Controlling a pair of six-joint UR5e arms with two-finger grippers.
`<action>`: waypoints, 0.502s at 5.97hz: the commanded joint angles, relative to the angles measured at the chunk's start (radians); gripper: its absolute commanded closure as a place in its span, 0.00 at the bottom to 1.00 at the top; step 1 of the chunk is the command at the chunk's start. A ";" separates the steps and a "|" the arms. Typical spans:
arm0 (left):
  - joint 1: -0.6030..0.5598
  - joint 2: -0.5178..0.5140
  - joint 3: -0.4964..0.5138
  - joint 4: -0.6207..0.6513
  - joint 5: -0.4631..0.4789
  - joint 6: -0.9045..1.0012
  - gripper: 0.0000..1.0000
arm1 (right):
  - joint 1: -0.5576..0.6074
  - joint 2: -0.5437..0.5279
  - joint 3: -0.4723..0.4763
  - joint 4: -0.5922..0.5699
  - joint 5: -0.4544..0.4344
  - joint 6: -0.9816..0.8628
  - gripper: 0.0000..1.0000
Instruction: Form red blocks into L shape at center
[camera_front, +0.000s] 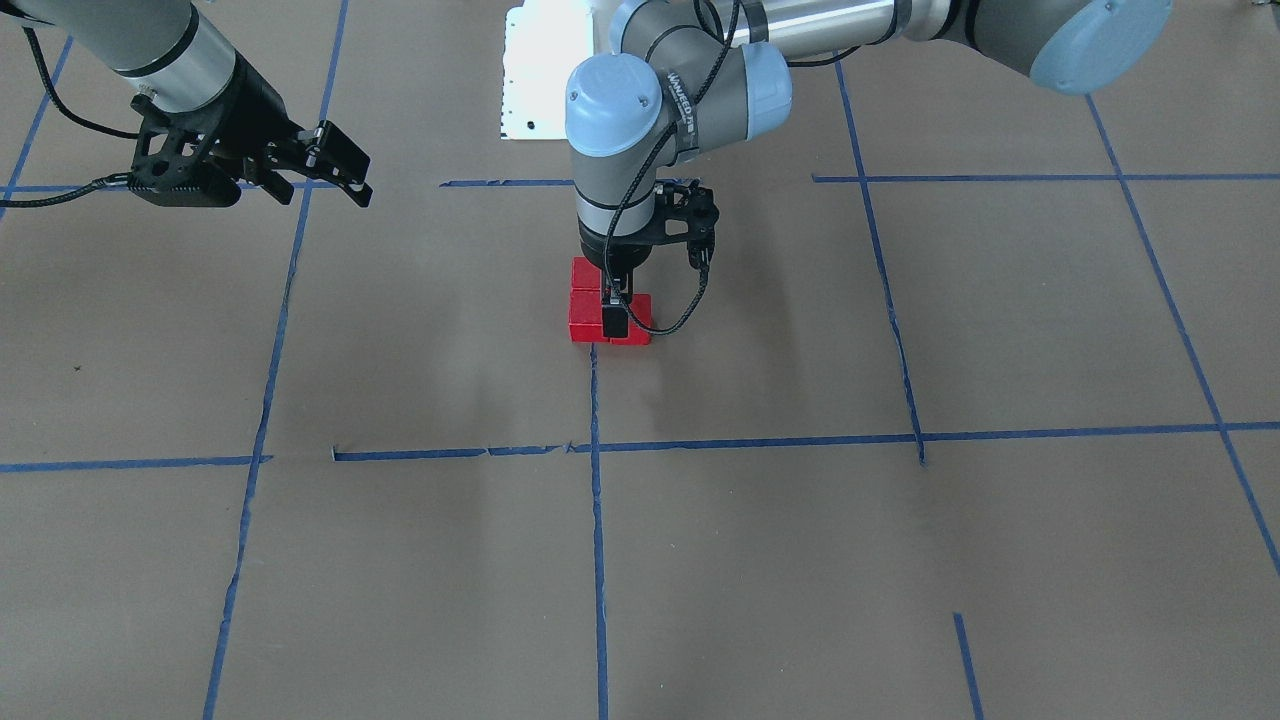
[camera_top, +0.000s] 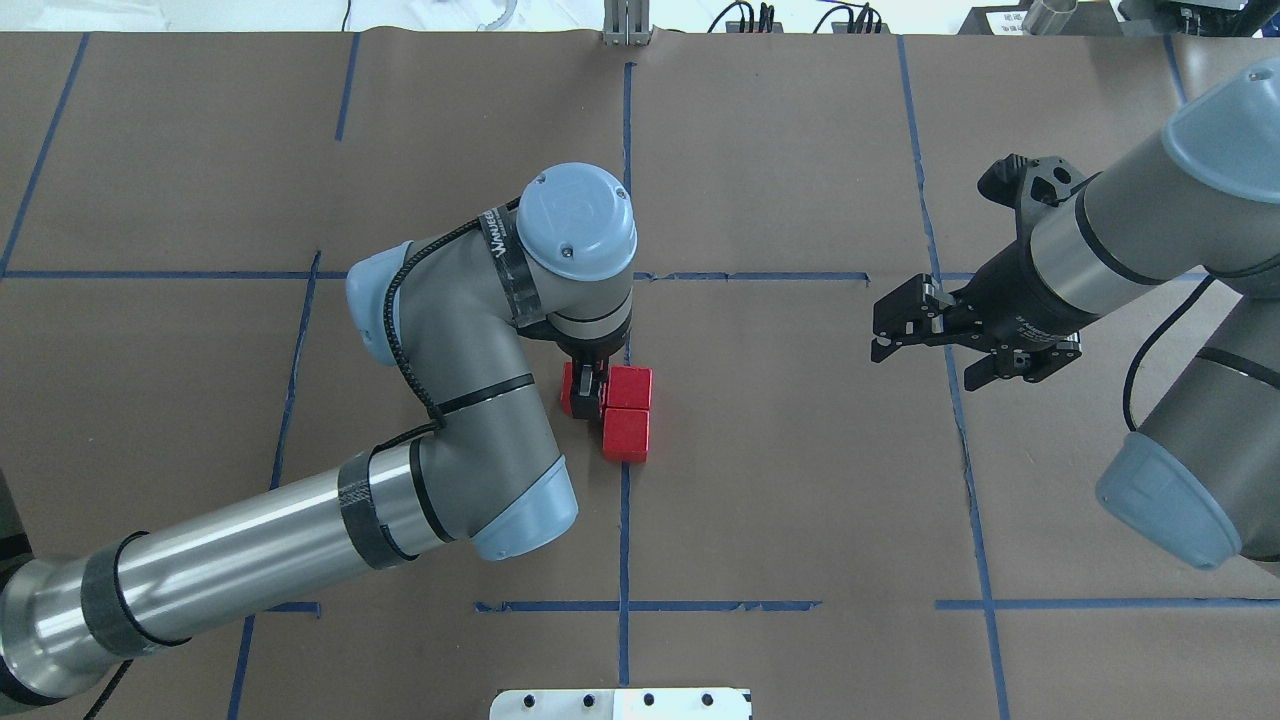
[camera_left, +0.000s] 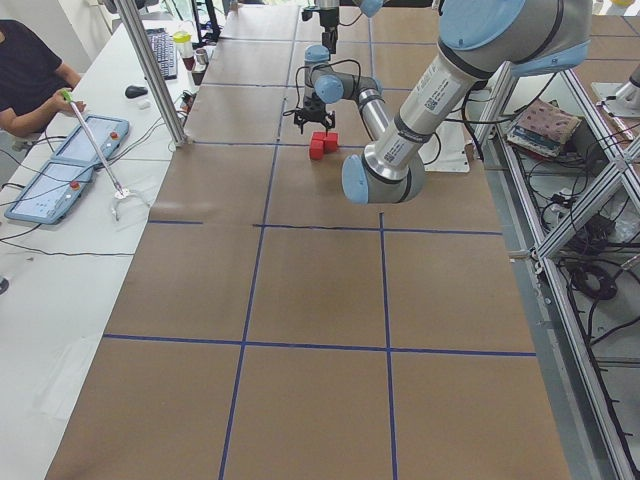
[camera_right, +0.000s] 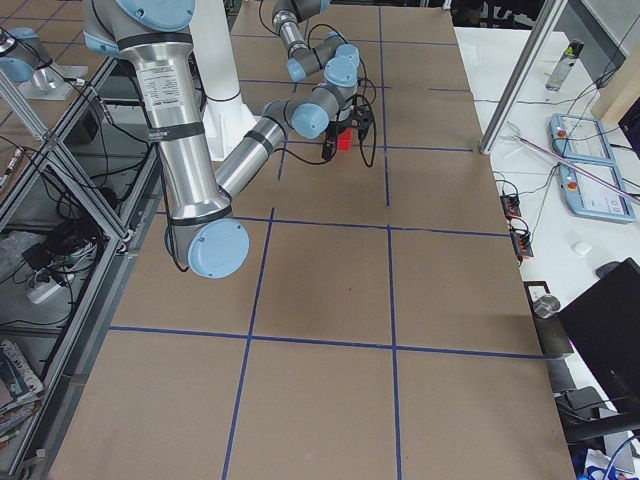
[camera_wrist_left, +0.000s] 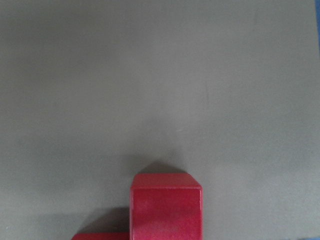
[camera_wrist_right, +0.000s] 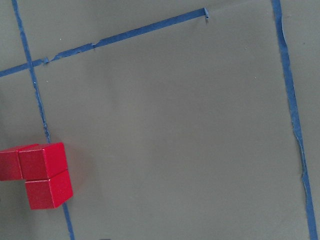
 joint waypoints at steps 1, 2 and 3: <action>-0.022 0.100 -0.176 0.019 -0.018 0.277 0.00 | 0.035 -0.018 -0.007 -0.002 0.000 -0.030 0.00; -0.071 0.157 -0.245 0.038 -0.021 0.379 0.00 | 0.072 -0.046 -0.008 -0.005 0.000 -0.083 0.00; -0.131 0.261 -0.346 0.020 -0.101 0.574 0.00 | 0.134 -0.073 -0.028 -0.011 0.002 -0.183 0.00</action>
